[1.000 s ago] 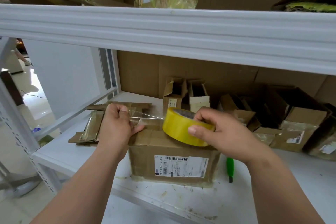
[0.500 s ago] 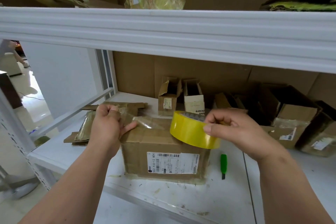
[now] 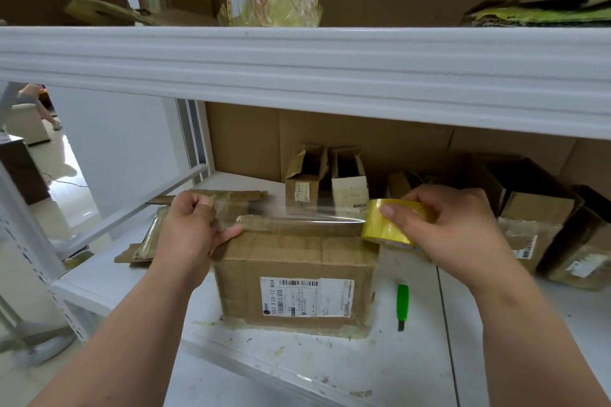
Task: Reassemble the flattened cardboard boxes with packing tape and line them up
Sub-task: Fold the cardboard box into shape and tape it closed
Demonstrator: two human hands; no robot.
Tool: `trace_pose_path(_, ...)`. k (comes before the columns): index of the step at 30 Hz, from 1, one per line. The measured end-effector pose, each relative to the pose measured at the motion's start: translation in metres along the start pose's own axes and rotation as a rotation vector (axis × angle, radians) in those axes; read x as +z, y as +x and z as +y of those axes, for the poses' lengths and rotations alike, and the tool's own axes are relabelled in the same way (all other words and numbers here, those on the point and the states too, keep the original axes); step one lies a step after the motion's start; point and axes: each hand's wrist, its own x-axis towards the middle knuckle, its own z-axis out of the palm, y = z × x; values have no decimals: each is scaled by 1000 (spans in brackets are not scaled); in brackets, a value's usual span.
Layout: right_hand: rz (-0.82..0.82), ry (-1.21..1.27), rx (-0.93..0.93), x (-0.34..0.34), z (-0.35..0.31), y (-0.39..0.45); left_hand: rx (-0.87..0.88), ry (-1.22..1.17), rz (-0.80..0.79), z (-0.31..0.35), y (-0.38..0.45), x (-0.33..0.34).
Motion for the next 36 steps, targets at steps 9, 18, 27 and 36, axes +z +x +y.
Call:
trace_pose_path(9, -83, 127, 97, -13, 7, 5, 62, 151, 30, -4, -7, 6)
trace_pose_path(18, -158, 116, 197, -24, 18, 1, 87, 204, 40, -7, -3, 16)
trace_pose_path(27, -178, 133, 241, -17, 27, 1, -107, -236, 38, -4, 0, 9)
trace_pose_path(36, -156, 199, 176, -20, 21, 14, -188, -251, 67, -5, 8, 2)
